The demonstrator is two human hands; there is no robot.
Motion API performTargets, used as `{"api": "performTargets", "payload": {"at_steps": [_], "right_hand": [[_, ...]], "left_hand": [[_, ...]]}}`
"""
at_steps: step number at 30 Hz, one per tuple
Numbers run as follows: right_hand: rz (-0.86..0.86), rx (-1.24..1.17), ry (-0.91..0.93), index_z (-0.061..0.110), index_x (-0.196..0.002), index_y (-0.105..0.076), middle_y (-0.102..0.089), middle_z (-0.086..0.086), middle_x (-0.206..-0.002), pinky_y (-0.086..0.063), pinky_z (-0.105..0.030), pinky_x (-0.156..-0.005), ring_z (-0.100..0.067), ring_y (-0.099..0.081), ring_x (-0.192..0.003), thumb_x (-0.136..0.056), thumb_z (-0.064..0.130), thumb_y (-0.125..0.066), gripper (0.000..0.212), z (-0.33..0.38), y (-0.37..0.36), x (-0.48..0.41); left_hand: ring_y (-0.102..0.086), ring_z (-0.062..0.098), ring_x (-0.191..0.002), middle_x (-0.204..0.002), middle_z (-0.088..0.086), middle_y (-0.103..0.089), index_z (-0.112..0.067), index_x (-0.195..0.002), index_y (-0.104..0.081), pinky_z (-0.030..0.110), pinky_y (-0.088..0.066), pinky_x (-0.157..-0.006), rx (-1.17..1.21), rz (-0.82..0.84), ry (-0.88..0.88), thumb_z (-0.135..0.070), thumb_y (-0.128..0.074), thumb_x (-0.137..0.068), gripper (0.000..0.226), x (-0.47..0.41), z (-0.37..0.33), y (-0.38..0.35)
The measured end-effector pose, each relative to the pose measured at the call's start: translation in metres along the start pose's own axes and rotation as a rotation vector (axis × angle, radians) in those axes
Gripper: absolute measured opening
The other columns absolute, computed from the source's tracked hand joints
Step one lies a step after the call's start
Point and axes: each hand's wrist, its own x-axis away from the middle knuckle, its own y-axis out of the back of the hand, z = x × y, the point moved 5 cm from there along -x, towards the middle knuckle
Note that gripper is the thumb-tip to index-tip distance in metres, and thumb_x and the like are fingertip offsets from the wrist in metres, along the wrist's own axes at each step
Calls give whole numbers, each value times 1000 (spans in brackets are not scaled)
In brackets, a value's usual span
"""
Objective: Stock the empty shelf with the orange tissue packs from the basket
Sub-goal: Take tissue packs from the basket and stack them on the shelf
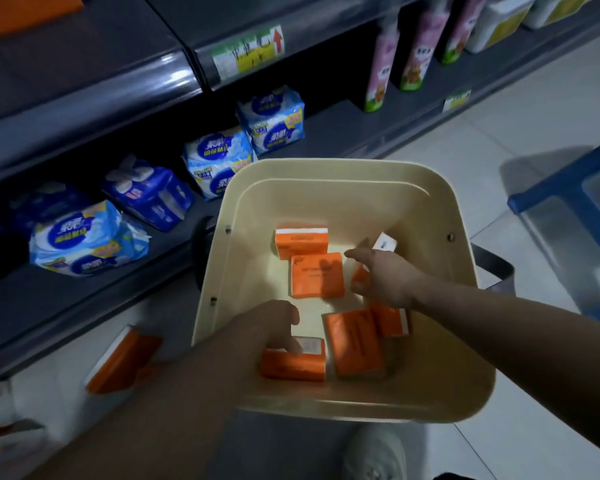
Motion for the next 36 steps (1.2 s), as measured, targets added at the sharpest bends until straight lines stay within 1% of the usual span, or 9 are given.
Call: {"api": "performTargets", "payload": {"at_steps": [6,10,17,19,22,25,28,32,36], "right_hand": [[27,-77,-18,19,-146,-31,-50,-9,-139,-40,-28,-94,-26,-50,-122,-89,27,-61,65,-7,-15,-8],[46,-78,-19,20,-143,-34,-54,-10,-133,-44,-33,-96,-27,-52,-120,-89,28,-59,60,-7,-23,-11],[63,-80,-33,21,-146,-30,-52,-12,-136,-44,-36,-98,-28,-50,-122,-91,28,-57,61,-6,-26,-14],[66,-79,-33,21,-147,-29,-49,-12,-139,-43,-32,-98,-28,-49,-124,-91,28,-57,62,-8,-25,-15],[57,-97,-37,20,-147,-28,-44,-10,-144,-40,-28,-98,-27,-47,-127,-91,26,-58,64,-11,-23,-17],[44,-103,-46,21,-147,-28,-45,-10,-143,-40,-28,-96,-27,-47,-126,-91,26,-58,63,-14,-21,-19],[27,-102,-49,20,-146,-30,-46,-11,-142,-40,-29,-95,-27,-49,-124,-91,24,-59,62,-16,-19,-22],[7,-110,-50,19,-144,-34,-49,-12,-139,-42,-29,-95,-27,-50,-122,-90,20,-59,60,-14,-19,-29],[15,-137,-78,18,-142,-38,-54,-13,-133,-44,-31,-95,-27,-54,-118,-90,20,-59,57,-12,-28,-40]], "left_hand": [[-50,21,-119,-134,-1,-49,-22,-130,-50,38,-44,-99,-212,105,-3,-48,-83,-59,83,-16,2,-17],[-54,24,-113,-128,5,-53,-14,-125,-56,39,-46,-98,-341,120,-60,-46,-78,-69,68,-23,-1,-19],[-55,24,-113,-129,7,-56,-13,-126,-58,35,-46,-95,-41,9,4,-35,-57,-91,41,-23,9,1],[-54,25,-114,-130,3,-52,-14,-128,-55,36,-49,-90,63,11,6,-43,-55,-90,47,-22,9,2],[-48,22,-119,-128,-3,-46,-19,-130,-49,32,-46,-91,120,72,20,-46,-76,-72,69,-20,9,-1],[-55,20,-111,-125,4,-56,-16,-122,-56,29,-44,-92,-148,-33,-50,-28,-77,-73,54,-18,3,3],[-57,22,-111,-124,7,-57,-14,-121,-56,30,-45,-90,-304,-145,-112,-27,-68,-80,44,-8,-7,18],[-56,23,-104,-115,7,-58,-14,-109,-57,31,-43,-84,-224,-291,-186,-28,-67,-81,33,29,-13,56],[-55,17,-95,-99,-3,-56,-21,-104,-60,30,-43,-81,-1,-625,-288,-33,-75,-75,35,85,3,101]]}}
